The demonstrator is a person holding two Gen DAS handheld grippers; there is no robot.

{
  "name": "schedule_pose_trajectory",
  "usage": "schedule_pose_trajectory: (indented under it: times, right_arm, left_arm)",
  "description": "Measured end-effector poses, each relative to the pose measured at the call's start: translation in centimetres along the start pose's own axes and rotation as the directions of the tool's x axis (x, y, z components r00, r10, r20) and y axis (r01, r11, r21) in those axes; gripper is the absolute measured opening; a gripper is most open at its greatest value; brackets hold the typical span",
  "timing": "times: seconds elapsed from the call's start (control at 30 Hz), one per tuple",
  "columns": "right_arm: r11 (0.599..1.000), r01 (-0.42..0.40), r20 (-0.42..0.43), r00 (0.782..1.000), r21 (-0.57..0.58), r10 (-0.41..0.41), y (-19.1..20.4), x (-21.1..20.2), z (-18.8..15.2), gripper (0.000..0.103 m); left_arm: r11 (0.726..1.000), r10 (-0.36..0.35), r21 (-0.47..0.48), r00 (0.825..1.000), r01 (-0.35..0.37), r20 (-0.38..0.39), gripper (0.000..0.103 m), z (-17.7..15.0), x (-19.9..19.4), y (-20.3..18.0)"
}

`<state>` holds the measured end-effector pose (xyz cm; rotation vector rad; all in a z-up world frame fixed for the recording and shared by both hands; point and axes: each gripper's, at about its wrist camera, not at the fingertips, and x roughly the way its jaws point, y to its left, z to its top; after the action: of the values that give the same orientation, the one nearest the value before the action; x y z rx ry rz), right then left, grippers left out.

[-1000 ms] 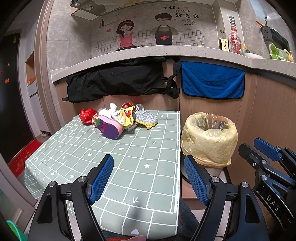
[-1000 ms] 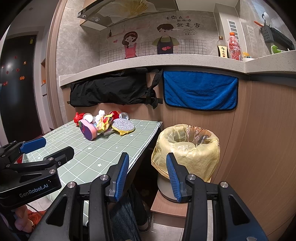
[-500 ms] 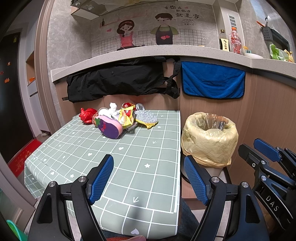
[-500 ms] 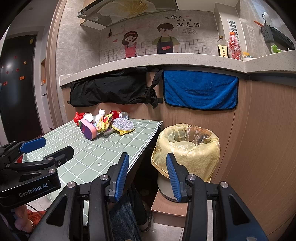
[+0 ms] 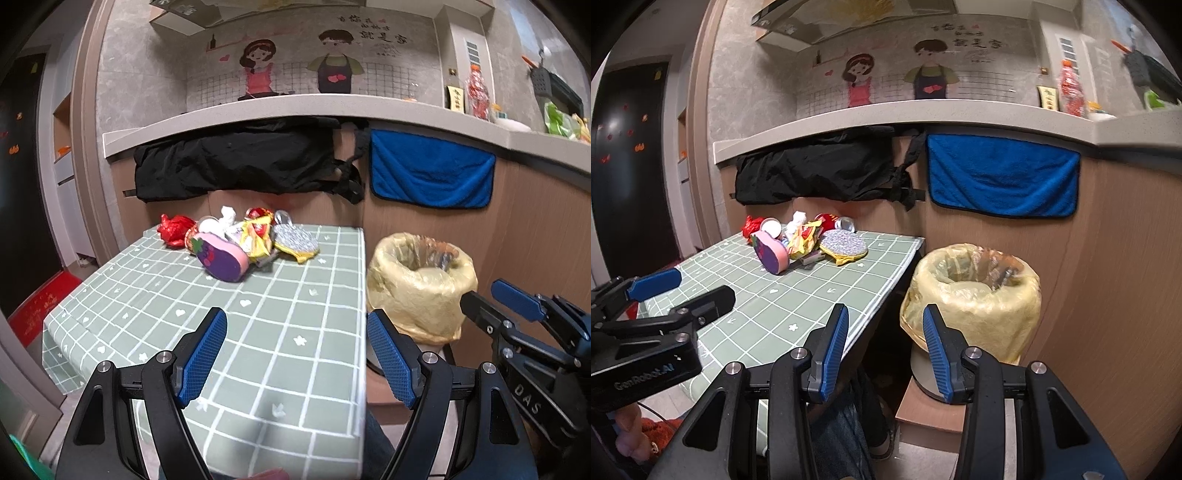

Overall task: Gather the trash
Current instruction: 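Reach the left tool to the red plastic bag and close on it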

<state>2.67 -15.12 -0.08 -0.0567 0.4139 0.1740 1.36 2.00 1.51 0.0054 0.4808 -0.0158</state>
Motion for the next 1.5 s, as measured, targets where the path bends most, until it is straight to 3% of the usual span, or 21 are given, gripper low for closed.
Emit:
schedule_pose_trajectory:
  times: [0.23,0.47,0.67,0.77,0.93,1.1,1.17,1.27,1.5]
  right_arm:
    - [0.997,-0.073,0.03,0.997,-0.039,0.074,2.3,3.9,5.9,0.04]
    - [0.99,-0.137,0.066,0.988,-0.043,0.14,4.8,9.1,13.3,0.04]
    - [0.986,-0.163,0.045,0.985,-0.04,0.165,7.3,14.6,17.6,0.04]
    - [0.983,-0.176,0.024,0.984,-0.049,0.178,8.3,17.2,19.0,0.04]
    - [0.982,-0.175,0.009,0.984,-0.07,0.176,9.2,20.4,19.8,0.04]
    - [0.981,-0.177,-0.049,0.984,-0.083,0.174,9.1,24.0,18.8,0.04]
    - [0.979,-0.189,-0.085,0.98,-0.08,0.182,9.1,25.7,18.1,0.04]
    - [0.975,-0.207,-0.119,0.973,-0.079,0.197,9.2,27.3,17.4,0.04]
    - [0.963,-0.249,-0.178,0.957,-0.107,0.228,10.0,28.9,16.0,0.04]
  left_arm:
    - [0.999,0.041,-0.012,0.999,-0.041,0.011,0.078,3.4,3.1,5.9]
    - [0.987,0.107,-0.118,0.994,-0.105,0.014,0.078,8.5,7.5,16.9]
    - [0.974,0.086,-0.205,0.994,-0.099,-0.07,0.073,11.1,13.0,24.2]
    - [0.961,0.007,-0.274,0.995,-0.035,-0.103,0.072,12.6,16.9,27.6]
    - [0.949,-0.044,-0.316,0.992,0.005,-0.117,0.072,13.6,24.8,31.3]
    - [0.938,-0.058,-0.348,0.984,-0.004,-0.168,0.071,13.2,33.6,33.8]
    - [0.943,-0.033,-0.33,0.979,-0.035,-0.199,0.07,13.0,36.5,34.0]
    - [0.949,0.018,-0.303,0.972,-0.09,-0.232,0.067,12.8,39.6,34.1]
    - [0.923,-0.035,-0.377,0.962,-0.072,-0.27,0.053,12.2,41.7,34.2]
